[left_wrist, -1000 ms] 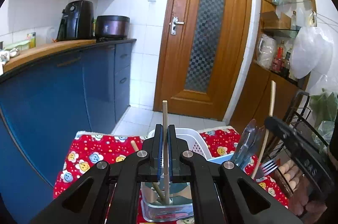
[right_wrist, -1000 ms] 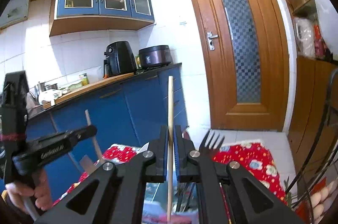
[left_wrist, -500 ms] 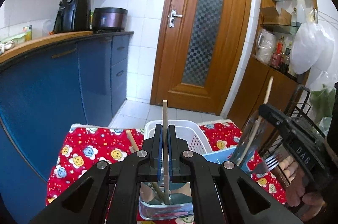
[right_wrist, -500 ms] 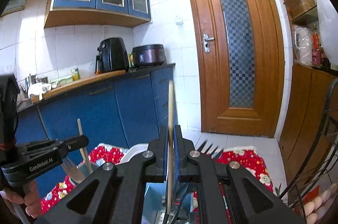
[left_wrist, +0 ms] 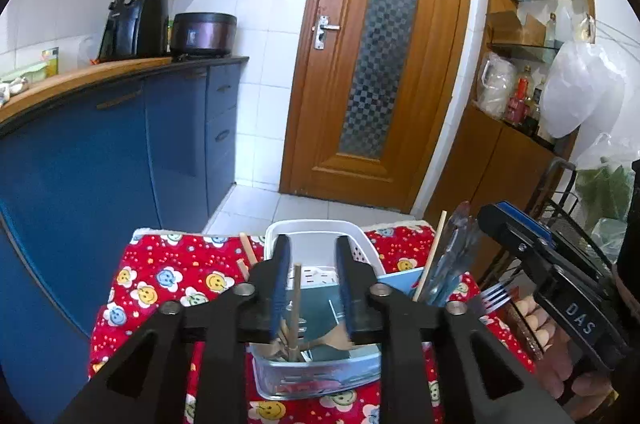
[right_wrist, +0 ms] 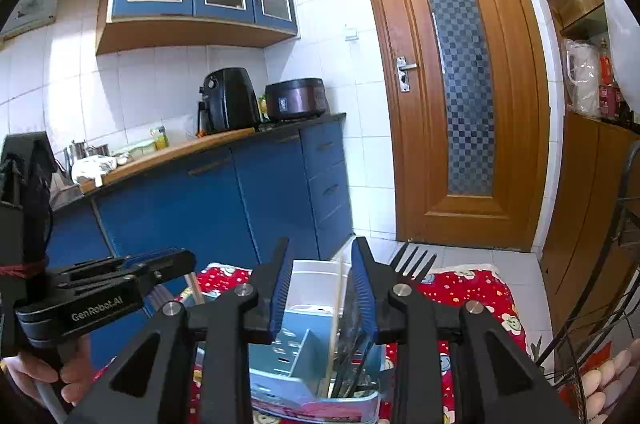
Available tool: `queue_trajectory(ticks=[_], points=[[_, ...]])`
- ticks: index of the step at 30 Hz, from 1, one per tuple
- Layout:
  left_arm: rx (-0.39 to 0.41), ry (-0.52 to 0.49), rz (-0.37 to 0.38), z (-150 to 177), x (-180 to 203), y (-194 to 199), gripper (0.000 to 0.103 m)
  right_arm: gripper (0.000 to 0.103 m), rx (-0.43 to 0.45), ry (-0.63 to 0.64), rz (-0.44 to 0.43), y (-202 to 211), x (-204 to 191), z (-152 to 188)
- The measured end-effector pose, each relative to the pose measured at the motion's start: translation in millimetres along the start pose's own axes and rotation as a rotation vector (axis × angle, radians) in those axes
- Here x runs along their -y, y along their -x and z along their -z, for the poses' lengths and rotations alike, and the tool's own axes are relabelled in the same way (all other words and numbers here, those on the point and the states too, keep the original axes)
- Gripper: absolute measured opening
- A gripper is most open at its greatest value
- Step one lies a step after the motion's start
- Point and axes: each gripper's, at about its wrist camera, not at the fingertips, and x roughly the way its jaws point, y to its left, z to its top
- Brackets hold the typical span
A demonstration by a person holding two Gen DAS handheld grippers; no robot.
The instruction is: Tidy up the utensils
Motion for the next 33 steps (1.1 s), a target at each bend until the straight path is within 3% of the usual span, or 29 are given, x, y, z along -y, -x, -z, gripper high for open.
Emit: queue_trajectory(ticks=[10, 21, 33], points=[[0.032, -0.007, -0.008, 7, 4, 41, 0.044, 0.038, -0.014, -0.031, -0.026, 37, -12, 6], [0.032, 0.000, -0.030, 38, 7, 80, 0.057, 0.038, -0.084, -0.071, -0.026, 65, -19, 44], [-0.016, 0.011, -0.099, 101, 11, 88, 0.059, 0.056, -0.137, -0.107, 0.025, 92, -17, 98]])
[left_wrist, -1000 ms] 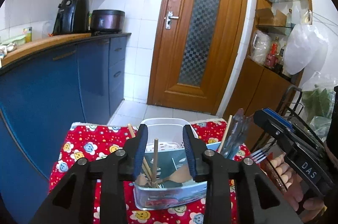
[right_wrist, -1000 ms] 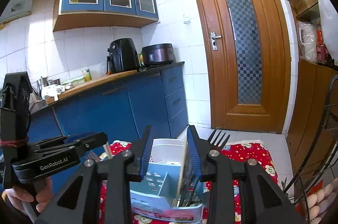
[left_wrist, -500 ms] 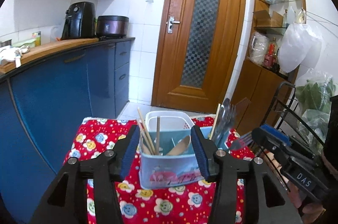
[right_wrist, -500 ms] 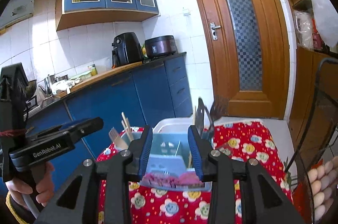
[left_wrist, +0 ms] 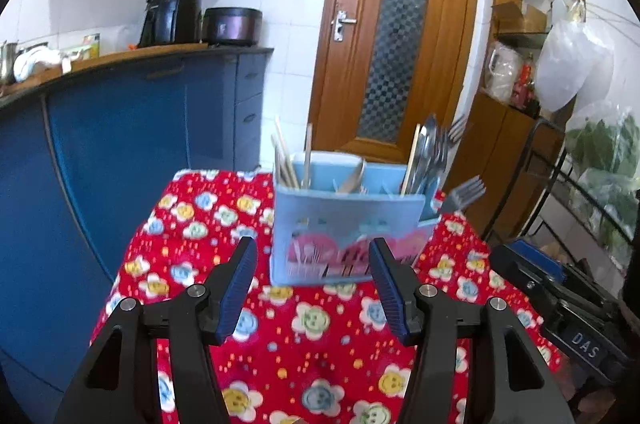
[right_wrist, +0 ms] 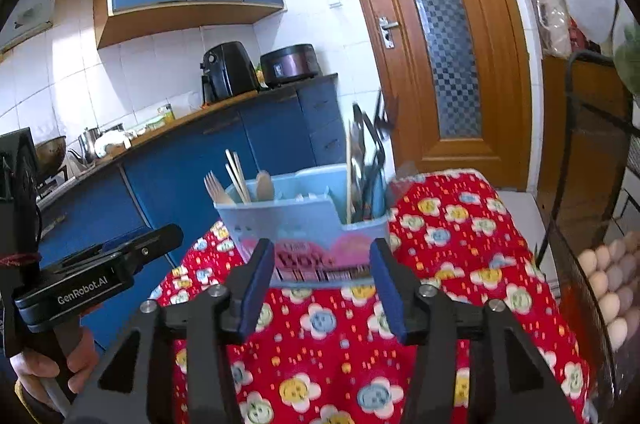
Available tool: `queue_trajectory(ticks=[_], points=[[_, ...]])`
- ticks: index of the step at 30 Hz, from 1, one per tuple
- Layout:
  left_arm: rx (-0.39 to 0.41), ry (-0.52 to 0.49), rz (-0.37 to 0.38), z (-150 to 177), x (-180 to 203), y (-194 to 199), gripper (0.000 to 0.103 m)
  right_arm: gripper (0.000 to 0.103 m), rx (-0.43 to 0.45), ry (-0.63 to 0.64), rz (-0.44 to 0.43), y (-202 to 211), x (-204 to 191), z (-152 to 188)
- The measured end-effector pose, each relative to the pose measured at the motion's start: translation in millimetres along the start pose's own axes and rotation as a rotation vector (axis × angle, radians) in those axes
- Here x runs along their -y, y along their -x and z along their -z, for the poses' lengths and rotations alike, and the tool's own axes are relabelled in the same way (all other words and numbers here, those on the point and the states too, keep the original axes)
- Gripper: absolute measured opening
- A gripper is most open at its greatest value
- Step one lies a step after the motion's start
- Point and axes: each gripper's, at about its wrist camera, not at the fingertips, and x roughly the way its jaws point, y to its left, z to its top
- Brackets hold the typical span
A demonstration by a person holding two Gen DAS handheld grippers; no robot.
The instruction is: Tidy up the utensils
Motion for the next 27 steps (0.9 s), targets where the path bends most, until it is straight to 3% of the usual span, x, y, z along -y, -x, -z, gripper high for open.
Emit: queue_trajectory(ticks=[12, 27], points=[[0.005, -0.030, -0.076, 51, 1, -6, 0.059, 0.068, -0.056, 0.021, 0.089, -4, 10, 55], [-0.020, -0.018, -0.120, 73, -5, -24, 0.059, 0.072, -0.076, 0.014, 0.135, -13, 19, 77]])
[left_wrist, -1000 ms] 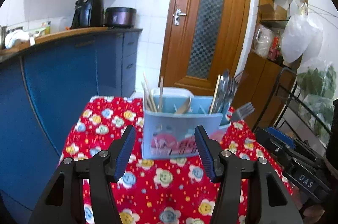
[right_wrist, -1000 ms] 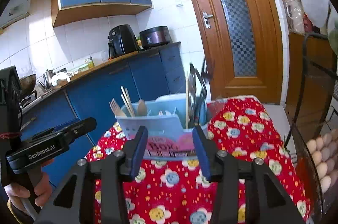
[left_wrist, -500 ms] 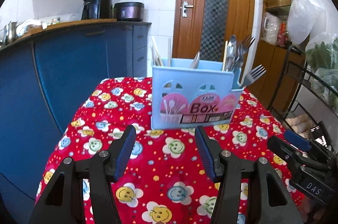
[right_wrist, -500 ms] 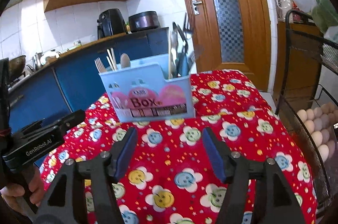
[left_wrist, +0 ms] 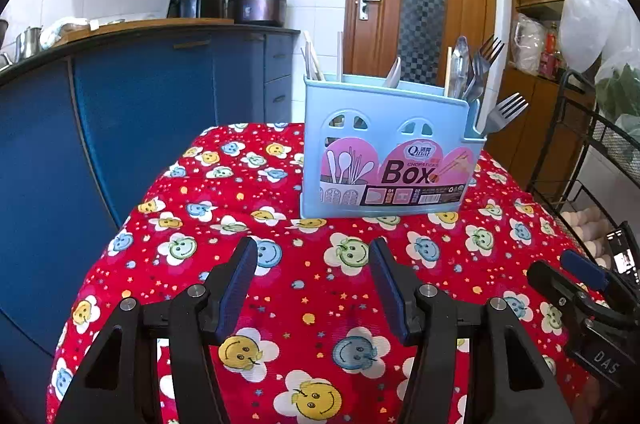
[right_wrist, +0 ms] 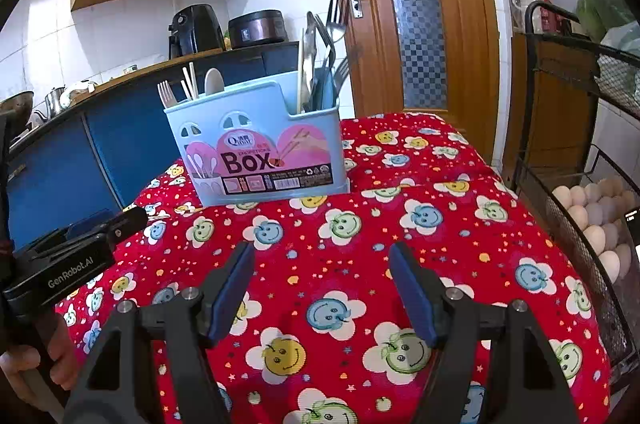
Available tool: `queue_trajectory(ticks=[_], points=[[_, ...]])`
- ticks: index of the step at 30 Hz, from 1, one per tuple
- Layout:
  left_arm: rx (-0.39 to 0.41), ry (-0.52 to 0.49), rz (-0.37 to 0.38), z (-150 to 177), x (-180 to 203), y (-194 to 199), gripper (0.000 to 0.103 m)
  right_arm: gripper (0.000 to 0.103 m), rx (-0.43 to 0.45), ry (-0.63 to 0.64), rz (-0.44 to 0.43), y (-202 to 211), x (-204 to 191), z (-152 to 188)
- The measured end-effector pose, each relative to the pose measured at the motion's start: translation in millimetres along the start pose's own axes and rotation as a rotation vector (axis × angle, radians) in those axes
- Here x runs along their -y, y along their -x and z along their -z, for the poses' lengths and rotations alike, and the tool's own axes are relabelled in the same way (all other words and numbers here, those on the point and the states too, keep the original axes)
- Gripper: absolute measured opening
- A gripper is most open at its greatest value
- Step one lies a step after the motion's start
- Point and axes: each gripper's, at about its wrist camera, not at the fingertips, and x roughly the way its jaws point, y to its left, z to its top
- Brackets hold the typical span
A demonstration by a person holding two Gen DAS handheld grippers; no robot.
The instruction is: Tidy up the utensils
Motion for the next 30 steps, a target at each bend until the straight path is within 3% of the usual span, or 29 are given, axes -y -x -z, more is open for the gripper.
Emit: queue_trajectory(ticks=[30], points=[[0.015, -0.007, -0.011, -1.4, 1.2, 3.0, 0.059, 0.072, -0.007, -0.002, -0.003, -1.8, -1.0, 1.4]])
